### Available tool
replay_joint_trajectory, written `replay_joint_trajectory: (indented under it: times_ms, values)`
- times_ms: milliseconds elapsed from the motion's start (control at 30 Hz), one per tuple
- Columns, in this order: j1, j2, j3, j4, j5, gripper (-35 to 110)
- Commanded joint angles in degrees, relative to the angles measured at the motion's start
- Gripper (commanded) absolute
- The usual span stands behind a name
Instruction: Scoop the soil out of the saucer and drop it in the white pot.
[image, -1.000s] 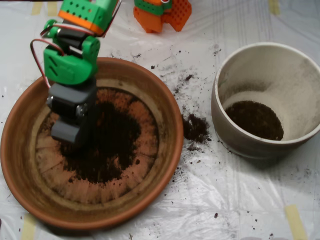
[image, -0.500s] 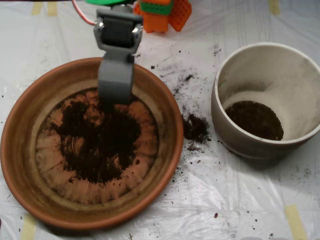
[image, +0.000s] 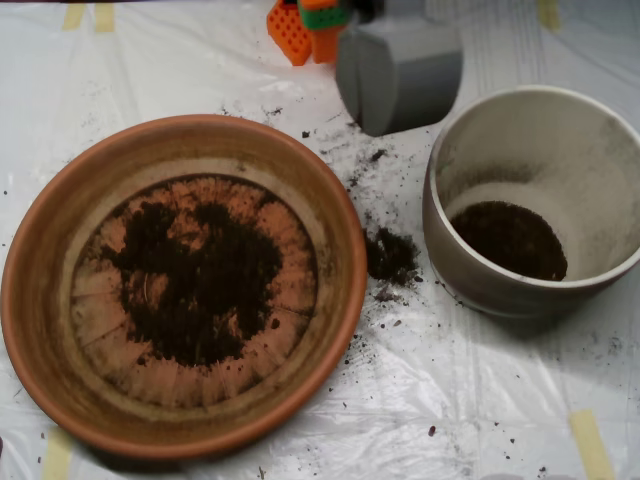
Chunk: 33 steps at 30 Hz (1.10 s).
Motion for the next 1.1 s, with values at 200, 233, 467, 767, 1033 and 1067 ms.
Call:
replay_joint_trajectory:
  times_ms: [200, 233, 467, 767, 1033, 1067]
  values:
    - [-13.4, -16.3, -23.5, 10.9, -0.1, -1]
    - [-13.8, -18.7, -25.8, 12.1, 0.3, -1]
    - [-15.2, -28.7, -34.5, 15.6, 1.3, -1]
    - [-19.0, -40.8, -49.3, 25.9, 3.3, 27]
    - [-18.8, -42.4, -49.4, 25.8, 4.0, 27]
    - [-18.6, -42.5, -49.3, 25.7, 4.2, 27]
